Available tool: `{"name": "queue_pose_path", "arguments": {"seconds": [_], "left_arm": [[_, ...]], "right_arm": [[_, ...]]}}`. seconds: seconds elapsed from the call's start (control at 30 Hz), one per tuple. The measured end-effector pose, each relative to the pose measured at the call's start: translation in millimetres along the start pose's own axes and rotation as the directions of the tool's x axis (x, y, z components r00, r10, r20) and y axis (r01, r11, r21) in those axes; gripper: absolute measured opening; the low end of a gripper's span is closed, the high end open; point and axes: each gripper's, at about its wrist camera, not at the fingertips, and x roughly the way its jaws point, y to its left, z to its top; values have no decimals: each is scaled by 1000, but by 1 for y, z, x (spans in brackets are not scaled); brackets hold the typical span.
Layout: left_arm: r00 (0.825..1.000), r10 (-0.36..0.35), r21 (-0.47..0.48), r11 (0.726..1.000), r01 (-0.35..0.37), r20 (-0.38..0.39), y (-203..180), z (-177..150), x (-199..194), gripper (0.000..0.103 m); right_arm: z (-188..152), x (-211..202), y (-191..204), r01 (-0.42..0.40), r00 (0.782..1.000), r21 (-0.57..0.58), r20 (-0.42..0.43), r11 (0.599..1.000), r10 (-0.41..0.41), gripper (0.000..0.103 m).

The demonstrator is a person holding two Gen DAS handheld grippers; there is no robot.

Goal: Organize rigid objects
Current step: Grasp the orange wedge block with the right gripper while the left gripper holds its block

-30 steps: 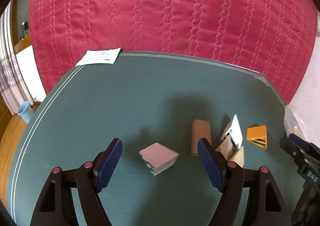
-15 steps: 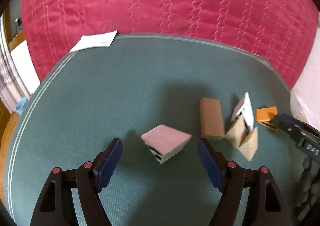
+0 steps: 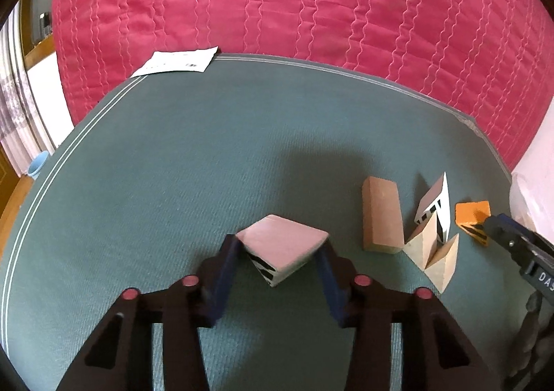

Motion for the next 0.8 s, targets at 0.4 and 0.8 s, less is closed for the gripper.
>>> {"name": "queue_pose_path", "arguments": {"seconds": [0.4, 0.8], "left_arm": [[1000, -6, 1, 1000, 6, 29, 0, 2, -3, 39], [999, -18, 25, 1000, 17, 32, -4, 0, -4, 39]], "right_arm": [[6, 20, 12, -1, 997, -75, -81, 997, -5, 56], [22, 38, 28, 44, 995, -224, -82, 973, -64, 57]]}}
